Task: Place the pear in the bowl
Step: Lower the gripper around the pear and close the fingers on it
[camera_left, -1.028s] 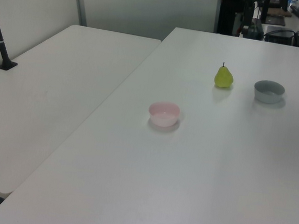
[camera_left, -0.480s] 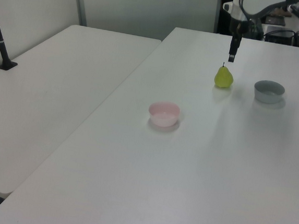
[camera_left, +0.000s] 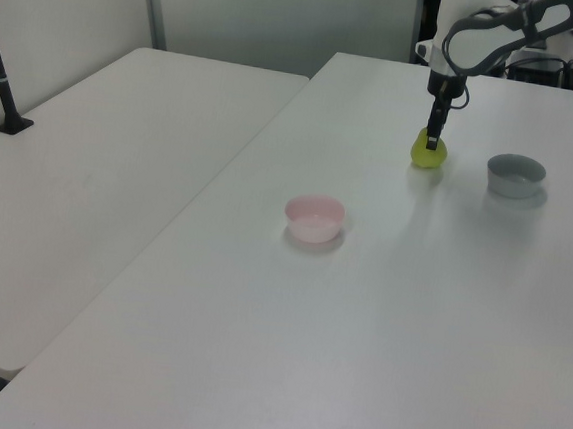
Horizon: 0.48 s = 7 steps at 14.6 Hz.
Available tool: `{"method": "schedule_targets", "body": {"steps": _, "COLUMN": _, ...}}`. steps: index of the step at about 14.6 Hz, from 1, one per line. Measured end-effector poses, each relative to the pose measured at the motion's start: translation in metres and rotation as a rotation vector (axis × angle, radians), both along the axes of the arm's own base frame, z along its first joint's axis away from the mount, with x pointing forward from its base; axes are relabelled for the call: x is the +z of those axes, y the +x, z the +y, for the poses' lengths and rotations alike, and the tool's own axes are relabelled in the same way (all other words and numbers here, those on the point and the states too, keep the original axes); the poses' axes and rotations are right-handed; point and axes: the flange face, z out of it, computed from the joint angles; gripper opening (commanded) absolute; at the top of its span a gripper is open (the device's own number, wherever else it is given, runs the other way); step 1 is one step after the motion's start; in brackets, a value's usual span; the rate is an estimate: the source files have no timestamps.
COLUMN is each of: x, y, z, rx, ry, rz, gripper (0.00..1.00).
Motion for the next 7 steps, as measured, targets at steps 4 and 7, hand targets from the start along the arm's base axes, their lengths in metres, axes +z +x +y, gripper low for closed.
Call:
{"method": "schedule_targets", "body": {"steps": 4, "x": -0.0118, "y": 0.0025, "z": -0.0004, "rx": -0.002, "ry": -0.003, "rz": 0.005, "gripper": 0.0}}
{"method": "schedule_targets", "body": {"steps": 7, "x": -0.0121, "y": 0.0025, "z": -0.0005, "rx": -0.003, "ry": -0.003, "rz": 0.006, "gripper": 0.0}}
